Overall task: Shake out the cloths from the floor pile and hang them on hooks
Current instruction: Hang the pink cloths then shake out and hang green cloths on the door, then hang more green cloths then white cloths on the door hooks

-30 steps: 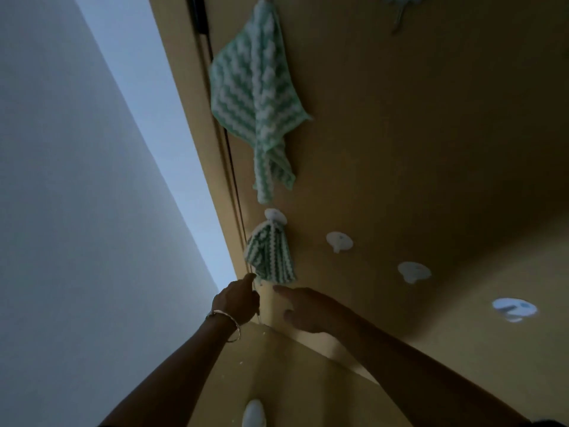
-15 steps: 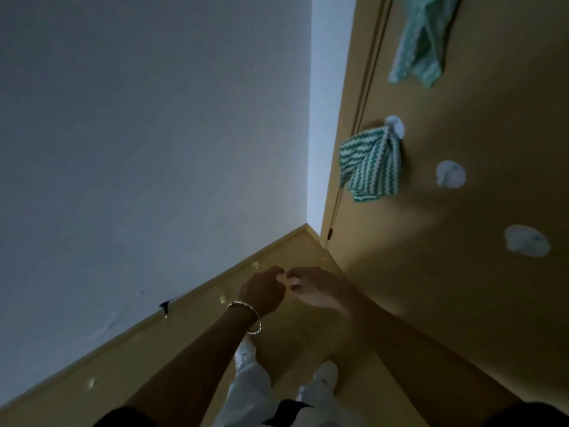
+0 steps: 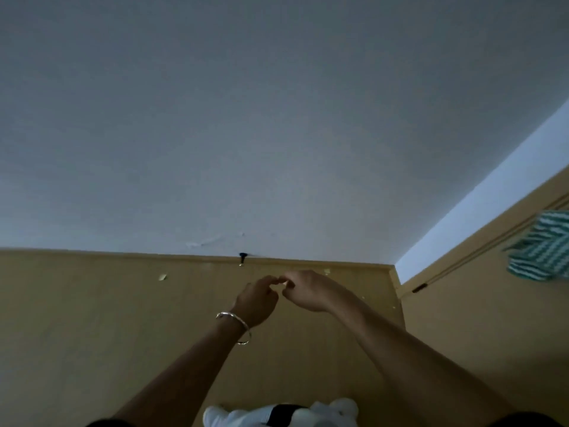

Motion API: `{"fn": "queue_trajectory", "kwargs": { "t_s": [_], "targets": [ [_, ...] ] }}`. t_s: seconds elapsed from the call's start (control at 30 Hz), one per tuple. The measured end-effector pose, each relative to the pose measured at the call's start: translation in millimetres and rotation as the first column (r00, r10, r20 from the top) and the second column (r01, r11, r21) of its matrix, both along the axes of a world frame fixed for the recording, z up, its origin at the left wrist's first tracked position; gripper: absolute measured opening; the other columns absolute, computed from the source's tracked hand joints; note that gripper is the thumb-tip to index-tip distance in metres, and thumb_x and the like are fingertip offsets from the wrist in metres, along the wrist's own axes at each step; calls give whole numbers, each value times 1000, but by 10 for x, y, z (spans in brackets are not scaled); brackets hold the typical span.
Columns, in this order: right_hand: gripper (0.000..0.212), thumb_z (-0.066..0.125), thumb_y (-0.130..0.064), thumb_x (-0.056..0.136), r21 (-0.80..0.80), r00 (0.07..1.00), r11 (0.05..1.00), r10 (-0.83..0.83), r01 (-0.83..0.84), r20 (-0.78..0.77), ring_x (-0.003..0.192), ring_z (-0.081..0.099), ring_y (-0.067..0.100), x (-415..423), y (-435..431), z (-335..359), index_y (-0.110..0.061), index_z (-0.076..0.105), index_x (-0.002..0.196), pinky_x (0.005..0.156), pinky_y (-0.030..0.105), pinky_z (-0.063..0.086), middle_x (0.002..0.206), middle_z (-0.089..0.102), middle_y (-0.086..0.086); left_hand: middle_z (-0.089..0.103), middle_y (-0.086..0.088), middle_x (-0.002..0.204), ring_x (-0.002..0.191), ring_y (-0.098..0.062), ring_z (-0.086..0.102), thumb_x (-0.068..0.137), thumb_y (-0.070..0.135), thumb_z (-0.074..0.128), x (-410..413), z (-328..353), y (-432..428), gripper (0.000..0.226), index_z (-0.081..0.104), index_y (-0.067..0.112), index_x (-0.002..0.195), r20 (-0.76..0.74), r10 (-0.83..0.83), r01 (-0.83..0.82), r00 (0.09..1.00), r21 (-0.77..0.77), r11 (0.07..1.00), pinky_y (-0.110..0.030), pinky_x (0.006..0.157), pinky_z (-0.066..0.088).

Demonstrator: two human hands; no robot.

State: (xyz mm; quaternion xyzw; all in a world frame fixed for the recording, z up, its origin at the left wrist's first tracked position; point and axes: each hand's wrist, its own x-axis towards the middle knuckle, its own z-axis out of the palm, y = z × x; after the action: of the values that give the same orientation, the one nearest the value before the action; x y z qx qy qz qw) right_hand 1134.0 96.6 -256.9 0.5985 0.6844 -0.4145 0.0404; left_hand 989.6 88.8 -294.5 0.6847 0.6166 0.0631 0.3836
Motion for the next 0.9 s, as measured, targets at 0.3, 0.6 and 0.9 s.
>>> {"fn": "queue_trajectory", "kwargs": {
  "t_s": [0.3, 0.6, 0.9],
  "targets": [
    [39, 41, -27, 95, -16, 871, 877, 480, -481, 108, 114, 55, 30, -2842, 27, 166, -21, 49, 133, 86, 35, 45, 130, 57, 12, 65, -6, 118, 114, -22, 58, 91, 12, 49, -2630, 24, -485, 30, 63, 15, 117, 55, 450, -449, 891, -35, 893, -23, 88, 40],
    [43, 42, -27, 96, 36, 641, 641, 762, -767, 91, 122, 52, 25, -4664, -403, 112, -19, 48, 138, 100, 35, 44, 136, 54, 9, 64, -15, 117, 111, -29, 58, 87, 19, 44, -4074, 12, -1328, 38, 60, 8, 119, 97, 795, -795, 598, -56, 605, -32, 90, 45],
    [45, 45, -20, 93, 6, 484, 485, 871, -874, 79, 125, 49, 23, -5737, -433, -171, -16, 48, 137, 102, 32, 41, 139, 51, 9, 63, -10, 120, 107, -24, 59, 94, 16, 42, -4842, -79, -1679, 39, 49, 17, 132, -21, 868, -865, 496, -97, 492, -25, 83, 42]
  ]
}}
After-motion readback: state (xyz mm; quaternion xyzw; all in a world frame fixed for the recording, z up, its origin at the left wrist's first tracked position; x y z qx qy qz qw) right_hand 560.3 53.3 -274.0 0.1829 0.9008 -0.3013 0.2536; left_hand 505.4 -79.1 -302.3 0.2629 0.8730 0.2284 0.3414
